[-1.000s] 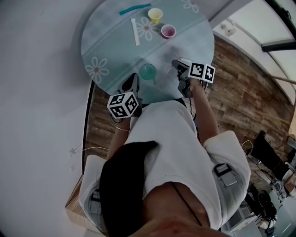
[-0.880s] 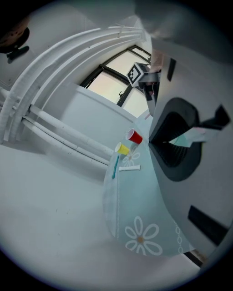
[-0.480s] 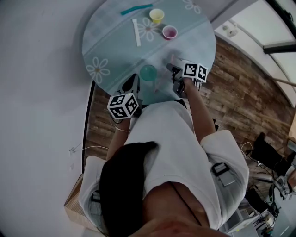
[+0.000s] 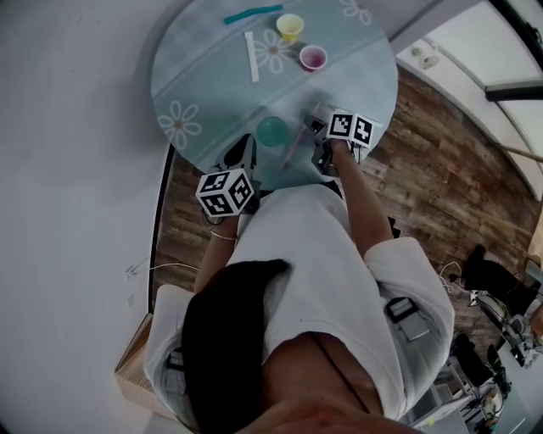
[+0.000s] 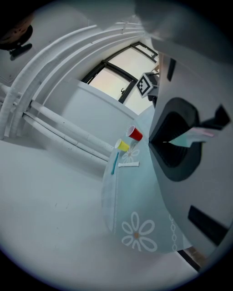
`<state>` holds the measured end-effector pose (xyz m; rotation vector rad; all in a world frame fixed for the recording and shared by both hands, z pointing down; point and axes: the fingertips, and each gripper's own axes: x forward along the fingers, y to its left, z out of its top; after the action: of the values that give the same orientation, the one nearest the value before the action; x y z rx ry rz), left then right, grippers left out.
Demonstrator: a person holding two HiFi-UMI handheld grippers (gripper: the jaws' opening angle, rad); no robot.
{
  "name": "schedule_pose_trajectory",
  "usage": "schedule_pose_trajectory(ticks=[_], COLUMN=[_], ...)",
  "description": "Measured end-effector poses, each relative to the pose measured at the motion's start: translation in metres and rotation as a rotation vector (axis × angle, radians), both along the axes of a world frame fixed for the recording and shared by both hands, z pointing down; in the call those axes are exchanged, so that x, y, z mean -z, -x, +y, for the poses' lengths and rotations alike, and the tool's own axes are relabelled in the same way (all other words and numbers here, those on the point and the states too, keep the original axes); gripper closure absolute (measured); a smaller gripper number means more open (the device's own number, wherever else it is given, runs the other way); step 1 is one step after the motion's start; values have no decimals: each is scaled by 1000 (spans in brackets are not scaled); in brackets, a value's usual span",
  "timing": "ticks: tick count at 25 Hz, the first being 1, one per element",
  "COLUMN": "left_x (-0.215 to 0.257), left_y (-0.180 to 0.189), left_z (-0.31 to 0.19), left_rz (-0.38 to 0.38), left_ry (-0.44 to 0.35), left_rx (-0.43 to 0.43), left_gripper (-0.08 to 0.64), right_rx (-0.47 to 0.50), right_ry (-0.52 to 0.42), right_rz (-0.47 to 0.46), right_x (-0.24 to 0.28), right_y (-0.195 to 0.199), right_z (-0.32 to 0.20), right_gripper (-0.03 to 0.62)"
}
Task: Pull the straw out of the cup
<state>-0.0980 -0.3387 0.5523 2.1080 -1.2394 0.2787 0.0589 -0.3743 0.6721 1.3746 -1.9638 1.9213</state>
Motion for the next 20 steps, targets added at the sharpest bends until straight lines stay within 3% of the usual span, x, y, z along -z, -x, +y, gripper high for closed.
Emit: schedule_pose_trajectory(ticks=[4, 6, 8, 16, 20], left_x=[1, 1, 2, 3, 7], left_y=[-2, -2, -4, -6, -6], left_z=[-1, 0, 0, -1, -2], left_rz=[2, 5, 7, 18, 20], left_ry=[-3, -3, -5, -21, -34], left_rx=[1, 3, 1, -11, -12], left_gripper=[552, 552, 552, 552, 552], right_rx=[-19, -19, -15, 5, 42], right_ry=[-6, -6, -2, -25, -58], right_rz=[-27, -48, -35, 144, 314], right_x=[4, 8, 11, 20, 28], right_y=[1, 3, 2, -21, -36], right_z=[-3, -3, -1, 2, 2], right_gripper=[527, 407, 400, 388, 383])
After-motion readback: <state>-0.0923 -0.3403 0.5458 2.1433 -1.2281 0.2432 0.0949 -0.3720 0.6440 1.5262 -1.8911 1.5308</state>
